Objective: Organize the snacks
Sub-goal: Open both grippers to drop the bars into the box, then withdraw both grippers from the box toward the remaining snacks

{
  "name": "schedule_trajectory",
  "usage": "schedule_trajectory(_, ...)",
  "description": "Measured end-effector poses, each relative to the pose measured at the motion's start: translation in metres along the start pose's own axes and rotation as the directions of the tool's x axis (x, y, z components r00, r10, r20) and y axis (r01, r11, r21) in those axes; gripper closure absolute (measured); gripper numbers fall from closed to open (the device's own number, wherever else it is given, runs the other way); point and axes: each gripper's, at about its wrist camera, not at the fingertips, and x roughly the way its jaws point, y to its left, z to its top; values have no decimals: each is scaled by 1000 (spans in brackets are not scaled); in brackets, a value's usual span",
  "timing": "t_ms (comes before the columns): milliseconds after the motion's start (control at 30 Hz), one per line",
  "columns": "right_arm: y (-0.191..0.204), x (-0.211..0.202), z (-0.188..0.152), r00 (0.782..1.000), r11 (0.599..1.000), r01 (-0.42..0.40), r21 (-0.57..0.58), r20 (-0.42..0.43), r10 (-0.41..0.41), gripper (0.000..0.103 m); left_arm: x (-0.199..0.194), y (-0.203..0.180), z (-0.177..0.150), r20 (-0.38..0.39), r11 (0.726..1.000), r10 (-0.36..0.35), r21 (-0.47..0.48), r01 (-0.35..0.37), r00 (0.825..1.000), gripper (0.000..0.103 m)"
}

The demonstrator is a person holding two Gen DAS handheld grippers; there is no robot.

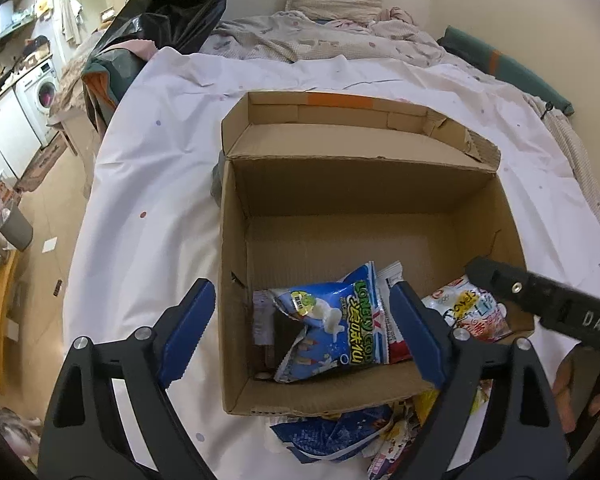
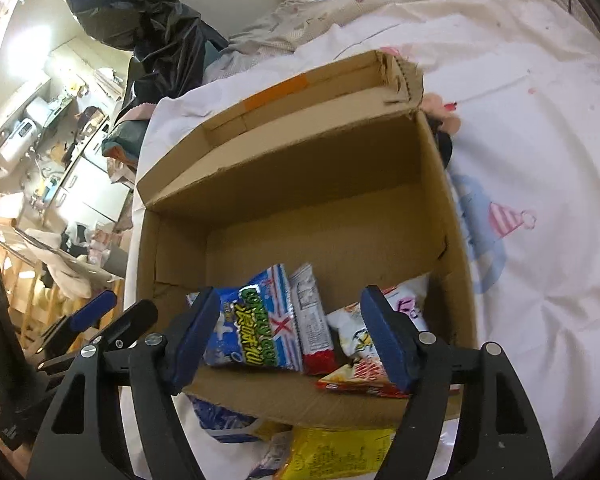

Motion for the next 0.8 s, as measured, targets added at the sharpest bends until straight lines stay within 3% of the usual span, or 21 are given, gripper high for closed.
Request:
schedule_trajectory(200, -3, 1, -1, 1000, 1000, 4, 16, -8, -4, 28, 2, 4, -1, -15, 999, -22, -25, 21, 1000, 16)
schedule_trajectory(433, 6, -6, -3, 998, 998, 38, -48, 47, -35, 27, -8, 5, -2, 34, 1000, -25, -5, 25, 999, 16)
schedule_trajectory(600, 9, -17, -4, 995, 997, 44, -58, 92, -39, 12, -18, 10, -3, 67, 1000, -19, -19, 21, 998, 16)
schedule_trajectory(800, 12, -29, -7, 992, 997, 57, -55, 118, -50, 7, -24, 15, -8, 51, 999, -30, -14, 31, 998, 16)
